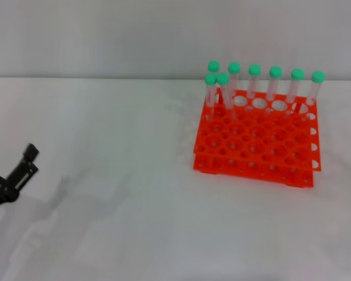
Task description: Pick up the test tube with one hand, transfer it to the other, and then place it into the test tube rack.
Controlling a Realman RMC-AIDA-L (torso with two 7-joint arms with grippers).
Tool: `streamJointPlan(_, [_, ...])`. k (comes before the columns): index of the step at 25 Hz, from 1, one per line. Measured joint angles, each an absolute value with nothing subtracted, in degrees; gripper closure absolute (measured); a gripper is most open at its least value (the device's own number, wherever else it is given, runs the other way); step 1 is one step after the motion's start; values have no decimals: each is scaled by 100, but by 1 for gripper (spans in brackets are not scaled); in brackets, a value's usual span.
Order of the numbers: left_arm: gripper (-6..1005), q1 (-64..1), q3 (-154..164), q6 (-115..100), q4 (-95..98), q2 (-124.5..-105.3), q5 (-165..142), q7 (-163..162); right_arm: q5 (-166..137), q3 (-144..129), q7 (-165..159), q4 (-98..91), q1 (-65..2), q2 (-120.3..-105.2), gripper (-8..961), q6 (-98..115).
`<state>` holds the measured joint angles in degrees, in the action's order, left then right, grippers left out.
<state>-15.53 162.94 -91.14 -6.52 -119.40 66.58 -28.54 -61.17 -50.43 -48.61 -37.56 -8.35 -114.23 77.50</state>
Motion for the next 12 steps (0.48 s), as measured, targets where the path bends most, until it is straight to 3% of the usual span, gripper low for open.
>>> streamJointPlan(12, [104, -1946, 16287, -8503, -621, -11917, 7311, -2438, -5713, -3529, -2988, -1802, -1209, -11469, 280, 8442])
